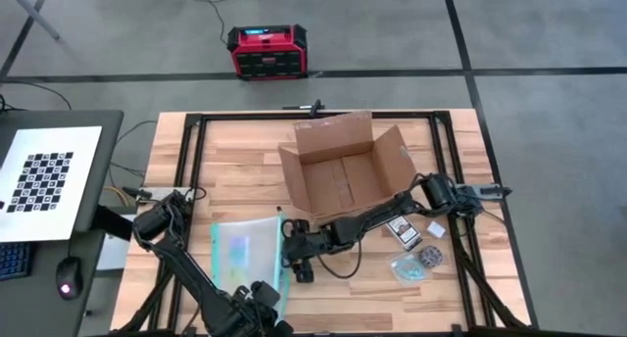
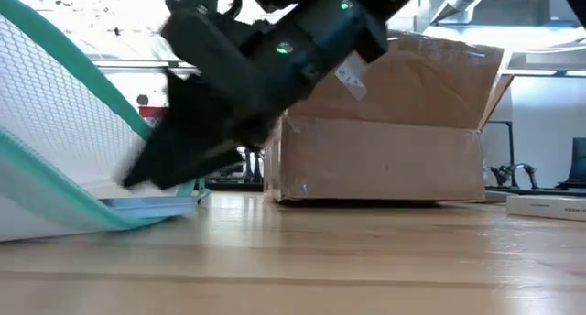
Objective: Unpack boxes
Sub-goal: Put the white pencil box into the transparent zip bag
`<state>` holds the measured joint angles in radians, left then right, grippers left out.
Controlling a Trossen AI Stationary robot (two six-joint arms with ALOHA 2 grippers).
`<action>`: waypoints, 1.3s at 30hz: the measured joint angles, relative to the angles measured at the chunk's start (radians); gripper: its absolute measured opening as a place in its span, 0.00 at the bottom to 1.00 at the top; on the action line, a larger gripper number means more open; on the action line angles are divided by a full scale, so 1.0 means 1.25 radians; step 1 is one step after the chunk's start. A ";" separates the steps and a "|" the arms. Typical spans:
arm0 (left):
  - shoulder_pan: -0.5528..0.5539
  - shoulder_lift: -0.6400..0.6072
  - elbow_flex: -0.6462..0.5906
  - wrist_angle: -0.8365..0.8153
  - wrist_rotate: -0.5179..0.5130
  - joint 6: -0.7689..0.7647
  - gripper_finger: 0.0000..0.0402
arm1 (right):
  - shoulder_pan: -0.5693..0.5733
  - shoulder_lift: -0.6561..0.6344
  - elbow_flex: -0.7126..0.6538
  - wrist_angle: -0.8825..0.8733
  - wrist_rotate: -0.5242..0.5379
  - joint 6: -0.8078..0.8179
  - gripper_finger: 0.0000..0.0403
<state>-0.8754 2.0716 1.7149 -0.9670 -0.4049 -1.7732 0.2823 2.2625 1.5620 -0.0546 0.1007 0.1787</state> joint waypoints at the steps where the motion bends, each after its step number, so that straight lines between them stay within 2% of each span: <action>1: 0.000 0.000 0.000 0.001 0.000 0.003 0.00 | -0.003 0.009 0.002 0.044 0.001 0.000 0.68; 6: 0.000 0.000 0.000 0.000 0.001 0.006 0.00 | -0.015 0.027 0.005 0.119 0.003 -0.003 0.68; 9: 0.000 0.000 0.000 -0.001 0.001 0.005 0.00 | -0.019 0.016 0.002 0.050 -0.003 -0.010 0.68; 15: 0.000 0.000 0.000 -0.002 0.003 0.005 0.00 | -0.003 -0.069 0.005 -0.086 -0.004 -0.045 0.68; 21: 0.000 0.000 0.000 -0.005 0.005 0.004 0.00 | 0.020 -0.065 0.002 -0.148 -0.007 -0.045 0.68; 25: 0.000 0.000 0.000 -0.005 0.005 0.004 0.00 | 0.032 -0.038 0.003 -0.175 0.022 -0.045 0.68; 32: 0.000 0.000 0.000 -0.002 0.005 -0.001 0.00 | 0.021 0.002 0.003 -0.097 0.047 -0.037 0.68; 39: 0.000 0.000 0.000 -0.002 0.005 0.000 0.00 | -0.004 0.004 0.003 0.057 0.053 -0.045 0.68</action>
<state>-0.8756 2.0716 1.7149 -0.9696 -0.3992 -1.7729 0.2771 2.2673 1.5656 0.0170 0.1671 0.1226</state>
